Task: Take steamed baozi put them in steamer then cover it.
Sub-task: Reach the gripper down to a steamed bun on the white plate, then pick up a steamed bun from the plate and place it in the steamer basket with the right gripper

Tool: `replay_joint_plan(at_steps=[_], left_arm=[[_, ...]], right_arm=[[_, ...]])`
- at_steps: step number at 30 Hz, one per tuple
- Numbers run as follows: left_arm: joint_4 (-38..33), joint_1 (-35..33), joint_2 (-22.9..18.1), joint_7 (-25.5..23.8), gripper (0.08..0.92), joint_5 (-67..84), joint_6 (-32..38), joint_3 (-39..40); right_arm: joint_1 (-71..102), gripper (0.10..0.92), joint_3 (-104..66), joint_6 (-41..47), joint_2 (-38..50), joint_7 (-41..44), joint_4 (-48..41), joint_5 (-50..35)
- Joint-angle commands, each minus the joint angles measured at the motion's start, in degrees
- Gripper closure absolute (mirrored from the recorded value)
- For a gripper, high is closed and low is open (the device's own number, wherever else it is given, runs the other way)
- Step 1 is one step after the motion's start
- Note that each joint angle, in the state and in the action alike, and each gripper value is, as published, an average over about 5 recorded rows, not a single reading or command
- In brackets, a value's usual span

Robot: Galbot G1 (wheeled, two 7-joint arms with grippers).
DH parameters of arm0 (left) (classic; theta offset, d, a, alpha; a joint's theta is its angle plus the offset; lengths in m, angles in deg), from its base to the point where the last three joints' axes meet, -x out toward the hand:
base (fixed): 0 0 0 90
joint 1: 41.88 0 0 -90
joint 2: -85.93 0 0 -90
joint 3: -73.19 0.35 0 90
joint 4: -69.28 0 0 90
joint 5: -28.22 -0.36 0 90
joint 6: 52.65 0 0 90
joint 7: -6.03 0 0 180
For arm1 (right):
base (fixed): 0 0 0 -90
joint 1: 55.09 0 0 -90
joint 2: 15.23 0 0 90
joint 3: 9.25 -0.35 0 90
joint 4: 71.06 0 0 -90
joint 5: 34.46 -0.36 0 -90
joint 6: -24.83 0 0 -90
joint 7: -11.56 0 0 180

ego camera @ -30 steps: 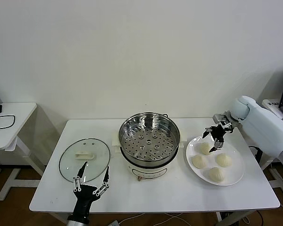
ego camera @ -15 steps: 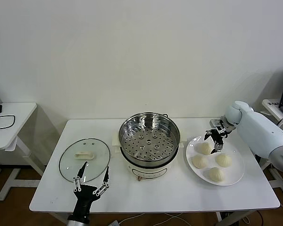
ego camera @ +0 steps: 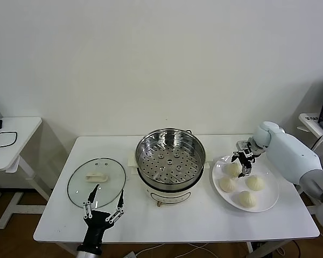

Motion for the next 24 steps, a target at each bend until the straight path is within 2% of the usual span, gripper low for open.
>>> replay_joint_plan(at_steps=[1, 8, 14, 19, 24], left_arm=[[-0.06, 0.09, 0.05, 0.07, 0.177, 0.0, 0.0, -0.07], [-0.32, 0.25, 0.0, 0.2, 0.177, 0.01, -0.21, -0.1], [-0.6, 0.44, 0.12, 0.25, 0.177, 0.01, -0.36, 0.15], [-0.75, 0.56, 0.53, 0.27, 0.177, 0.01, -0.37, 0.45], [-1.45, 0.48, 0.58, 0.31, 0.177, -0.02, -0.61, 0.79]], right_arm=[[0.8, 0.291, -0.54, -0.12, -0.35, -1.08, -0.76, 0.71], [0.36, 0.389, -0.37, 0.05, 1.43, -0.92, 2.41, -0.52], [-5.84, 0.405, 3.24, -0.19, 6.61, 1.44, 12.24, -5.67], [-16.79, 0.406, 9.11, -6.83, 8.5, 4.68, 22.11, -11.08], [-27.37, 0.405, 15.7, -14.3, 5.85, 6.28, 29.8, -14.52]])
